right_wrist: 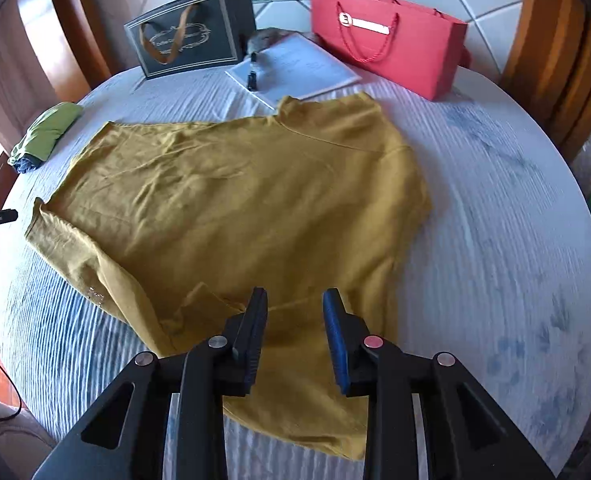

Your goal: Fold clothes

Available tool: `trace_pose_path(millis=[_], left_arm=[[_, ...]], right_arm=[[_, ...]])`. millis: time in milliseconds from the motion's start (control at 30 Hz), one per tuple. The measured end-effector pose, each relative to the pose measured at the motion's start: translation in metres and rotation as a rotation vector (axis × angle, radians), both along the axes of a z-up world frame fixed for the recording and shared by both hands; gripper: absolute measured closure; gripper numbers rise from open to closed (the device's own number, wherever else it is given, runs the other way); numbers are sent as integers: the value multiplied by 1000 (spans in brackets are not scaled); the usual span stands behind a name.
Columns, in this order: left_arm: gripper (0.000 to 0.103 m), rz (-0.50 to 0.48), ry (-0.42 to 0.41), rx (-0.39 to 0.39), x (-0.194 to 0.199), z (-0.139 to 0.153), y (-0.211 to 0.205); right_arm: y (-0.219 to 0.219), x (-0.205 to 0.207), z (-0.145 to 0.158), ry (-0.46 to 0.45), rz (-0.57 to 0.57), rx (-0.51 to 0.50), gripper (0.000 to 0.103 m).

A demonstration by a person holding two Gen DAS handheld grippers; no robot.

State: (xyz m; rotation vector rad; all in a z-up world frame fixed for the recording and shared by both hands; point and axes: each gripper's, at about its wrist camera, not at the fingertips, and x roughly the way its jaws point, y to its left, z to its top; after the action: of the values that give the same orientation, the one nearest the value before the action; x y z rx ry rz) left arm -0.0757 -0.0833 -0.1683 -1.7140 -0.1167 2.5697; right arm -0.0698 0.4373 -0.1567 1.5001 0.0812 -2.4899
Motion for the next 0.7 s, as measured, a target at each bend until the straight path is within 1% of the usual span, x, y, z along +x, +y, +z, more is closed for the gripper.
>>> trace_pose_path(millis=[133, 200, 233, 267, 400, 467, 533, 567, 600, 633, 667, 700], left_arm=[[45, -19, -5, -9, -12, -14, 12], [45, -43, -18, -22, -16, -22, 21], [45, -54, -24, -31, -18, -25, 25], [45, -64, -28, -41, -19, -28, 29], [45, -65, -71, -84, -24, -43, 39], [45, -63, -74, -98, -24, -45, 42], [45, -61, -73, -105, -25, -45, 44], [45, -61, -76, -103, -25, -46, 44], [45, -59, -79, -102, -25, -46, 44], [45, -59, -81, -102, -26, -46, 45], [45, -58, -82, -103, -26, -46, 45], [45, -57, -83, -103, -26, -46, 46]], right_arm=[[22, 0, -4, -20, -54, -50, 74], [25, -3, -7, -33, -59, -69, 68], [23, -5, -9, -40, -48, -65, 62], [21, -7, -12, -47, -38, -61, 59], [12, -16, -23, -73, 5, -37, 58], [6, -23, -33, -86, 24, -1, 58], [8, -29, -47, -128, 14, 20, 58], [7, -28, -52, -135, 15, 28, 59], [7, -25, -55, -134, 19, 36, 62], [3, -20, -55, -129, 37, 62, 94], [-2, -14, -53, -108, 50, 100, 102], [-6, -8, -49, -79, 58, 140, 102]])
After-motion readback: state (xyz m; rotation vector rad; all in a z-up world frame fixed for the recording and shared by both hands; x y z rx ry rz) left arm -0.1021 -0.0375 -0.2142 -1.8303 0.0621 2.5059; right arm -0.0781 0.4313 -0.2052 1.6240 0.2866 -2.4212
